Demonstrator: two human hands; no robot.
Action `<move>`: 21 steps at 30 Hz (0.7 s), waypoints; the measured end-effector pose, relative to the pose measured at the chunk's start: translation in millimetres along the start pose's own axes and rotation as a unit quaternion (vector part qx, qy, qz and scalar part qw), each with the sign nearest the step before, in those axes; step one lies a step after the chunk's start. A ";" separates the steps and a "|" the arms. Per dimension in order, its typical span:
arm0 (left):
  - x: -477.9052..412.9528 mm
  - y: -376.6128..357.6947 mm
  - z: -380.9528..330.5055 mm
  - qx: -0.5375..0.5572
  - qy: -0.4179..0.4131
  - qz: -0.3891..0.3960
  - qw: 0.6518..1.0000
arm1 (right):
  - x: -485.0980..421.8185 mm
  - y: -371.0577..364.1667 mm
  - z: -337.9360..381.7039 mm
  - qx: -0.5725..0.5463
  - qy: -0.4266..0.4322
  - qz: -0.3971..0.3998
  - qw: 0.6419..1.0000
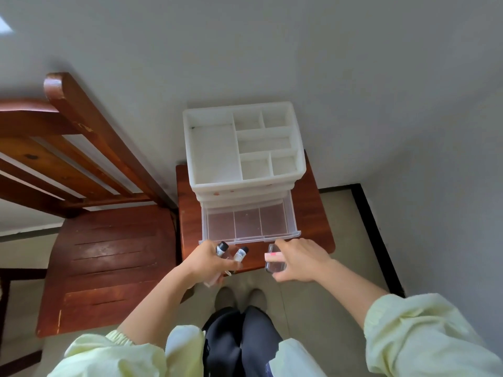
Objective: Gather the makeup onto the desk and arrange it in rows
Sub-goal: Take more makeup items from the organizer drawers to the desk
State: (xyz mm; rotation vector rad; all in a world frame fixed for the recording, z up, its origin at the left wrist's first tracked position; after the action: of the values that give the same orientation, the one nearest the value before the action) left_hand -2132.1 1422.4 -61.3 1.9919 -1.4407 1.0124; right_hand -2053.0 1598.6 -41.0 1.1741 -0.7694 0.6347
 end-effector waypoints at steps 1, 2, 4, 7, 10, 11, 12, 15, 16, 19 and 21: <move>-1.7 1.7 -1.5 -0.005 0.006 -0.006 1.000 | -0.8 3.0 1.1 0.025 0.006 -0.007 1.000; -3.3 3.0 -5.3 -0.011 0.004 -0.011 1.000 | -1.3 7.5 1.1 0.042 0.010 -0.018 0.999; -7.4 8.9 -15.9 -0.030 -0.017 -0.024 0.999 | -2.9 22.4 -2.6 0.056 0.010 -0.048 0.997; -16.4 18.9 -27.6 -0.030 -0.016 -0.045 0.998 | -9.2 47.9 -9.0 0.060 0.005 -0.080 0.995; -26.2 27.4 -36.3 -0.074 0.000 -0.071 0.995 | -20.6 61.6 -9.8 0.085 0.006 -0.083 0.993; -28.2 30.2 -39.6 -0.086 -0.001 -0.080 0.993 | -24.2 64.2 -10.5 0.088 0.004 -0.084 0.993; -29.1 32.5 -43.2 -0.090 -0.004 -0.089 0.992 | -26.8 67.1 -11.5 0.087 0.001 -0.088 0.992; -34.1 41.5 -51.2 -0.082 -0.032 -0.112 0.990 | -33.3 77.6 -15.8 0.082 -0.005 -0.099 0.992; -35.4 43.9 -53.1 -0.073 -0.039 -0.114 0.990 | -34.9 81.1 -16.5 0.082 -0.005 -0.103 0.991; -38.8 50.2 -57.3 -0.061 -0.051 -0.124 0.989 | -39.2 86.4 -16.4 0.082 0.000 -0.107 0.991; -40.0 50.3 -57.7 -0.060 -0.047 -0.125 0.989 | -39.8 85.2 -17.2 0.073 0.002 -0.103 0.992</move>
State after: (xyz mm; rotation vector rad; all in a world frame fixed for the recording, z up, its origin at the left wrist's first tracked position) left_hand -2202.9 1471.8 -59.6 2.0919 -1.2286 0.7170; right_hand -2139.8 1636.6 -28.4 1.3651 -0.5968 0.5275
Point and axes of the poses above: each hand's wrist, its own x-axis away from the middle knuckle, its own y-axis out of the back of the hand, z = x × y, the point moved 7 cm from there along -x, towards the middle knuckle, and after that the axes turned 15 degrees about z, right-handed, at the moved point
